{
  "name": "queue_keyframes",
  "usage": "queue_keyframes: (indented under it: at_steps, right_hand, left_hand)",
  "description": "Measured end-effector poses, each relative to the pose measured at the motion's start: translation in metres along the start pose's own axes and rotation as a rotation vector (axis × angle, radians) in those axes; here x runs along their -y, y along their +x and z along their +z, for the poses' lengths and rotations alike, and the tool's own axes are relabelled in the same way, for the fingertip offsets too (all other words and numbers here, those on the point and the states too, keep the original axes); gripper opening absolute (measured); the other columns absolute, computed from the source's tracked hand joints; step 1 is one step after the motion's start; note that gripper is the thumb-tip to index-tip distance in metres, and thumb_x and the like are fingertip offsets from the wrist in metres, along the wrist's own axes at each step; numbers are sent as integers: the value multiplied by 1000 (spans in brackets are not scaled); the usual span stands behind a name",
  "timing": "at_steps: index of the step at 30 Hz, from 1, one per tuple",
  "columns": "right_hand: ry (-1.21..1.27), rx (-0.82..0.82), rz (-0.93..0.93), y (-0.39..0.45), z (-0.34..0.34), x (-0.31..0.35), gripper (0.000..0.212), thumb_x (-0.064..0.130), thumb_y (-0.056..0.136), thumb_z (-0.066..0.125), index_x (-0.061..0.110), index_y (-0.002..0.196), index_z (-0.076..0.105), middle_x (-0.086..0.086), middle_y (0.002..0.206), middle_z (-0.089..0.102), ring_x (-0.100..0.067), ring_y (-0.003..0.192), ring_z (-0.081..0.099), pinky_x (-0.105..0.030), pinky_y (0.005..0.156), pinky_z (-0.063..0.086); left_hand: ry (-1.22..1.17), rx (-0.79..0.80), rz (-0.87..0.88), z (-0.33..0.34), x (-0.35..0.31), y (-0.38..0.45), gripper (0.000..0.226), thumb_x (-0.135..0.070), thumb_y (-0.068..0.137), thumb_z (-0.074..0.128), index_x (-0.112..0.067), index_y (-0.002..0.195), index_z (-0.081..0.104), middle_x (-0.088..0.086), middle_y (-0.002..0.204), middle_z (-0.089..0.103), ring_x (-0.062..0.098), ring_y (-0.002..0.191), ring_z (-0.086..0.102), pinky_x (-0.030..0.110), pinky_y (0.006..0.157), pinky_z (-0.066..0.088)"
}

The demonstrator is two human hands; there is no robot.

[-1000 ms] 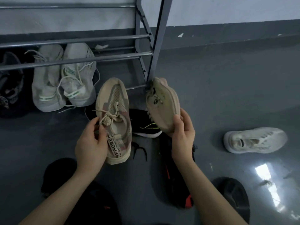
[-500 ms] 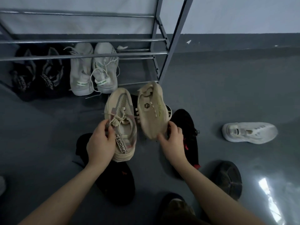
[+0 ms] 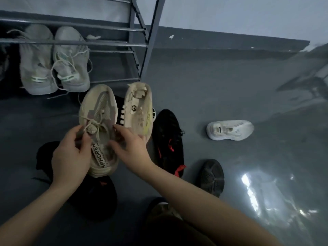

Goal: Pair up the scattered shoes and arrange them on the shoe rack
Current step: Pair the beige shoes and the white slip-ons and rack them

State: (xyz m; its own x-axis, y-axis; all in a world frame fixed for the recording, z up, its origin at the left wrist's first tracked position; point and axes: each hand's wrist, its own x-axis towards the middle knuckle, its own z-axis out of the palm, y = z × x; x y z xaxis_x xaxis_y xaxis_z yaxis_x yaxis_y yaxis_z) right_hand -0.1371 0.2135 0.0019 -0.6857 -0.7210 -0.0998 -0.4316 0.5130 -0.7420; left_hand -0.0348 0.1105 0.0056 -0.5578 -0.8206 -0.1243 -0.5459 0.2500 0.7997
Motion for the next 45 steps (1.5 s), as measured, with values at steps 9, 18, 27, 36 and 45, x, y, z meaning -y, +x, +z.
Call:
queue_keyframes:
  at_steps: [9, 18, 27, 36, 45]
  right_hand:
    - [-1, 126, -255, 47, 66, 89, 29, 12, 84, 57, 16, 111, 67, -8, 105, 71, -25, 98, 65, -41, 82, 52]
    - [38, 431, -400, 51, 168, 175, 10, 23, 87, 57, 26, 96, 61, 7, 87, 68, -15, 83, 65, -42, 75, 54]
    - [69, 539, -467, 11, 243, 214, 3, 9, 91, 53, 12, 91, 53, 15, 72, 55, 11, 68, 53, -5, 58, 39]
    - [87, 516, -507, -10, 284, 240, 6, 14, 95, 48, 12, 94, 53, 8, 75, 58, -3, 67, 54, -21, 61, 43]
    - [78, 519, -479, -20, 317, 237, 7, 13, 95, 48, 12, 91, 54, 13, 71, 57, -1, 63, 54, -24, 58, 43]
  left_hand:
    - [3, -331, -203, -81, 50, 19, 35, -31, 90, 53, -20, 123, 50, 3, 110, 65, 23, 92, 62, 34, 78, 47]
    - [-87, -588, -413, -170, 126, -11, 40, -31, 90, 53, -20, 128, 47, 4, 114, 63, 20, 98, 61, 31, 82, 48]
    - [-164, -663, -567, -216, 184, -74, 33, -33, 97, 38, -18, 123, 53, 7, 116, 63, 26, 106, 58, 43, 90, 46]
    - [271, -575, -1007, -276, 281, -86, 69, -51, 85, 52, -17, 139, 26, 27, 143, 22, 43, 131, 22, 51, 108, 17]
    - [199, -620, -1120, -295, 334, -92, 85, -51, 69, 67, -26, 138, 25, 26, 127, 41, 43, 115, 42, 47, 99, 30]
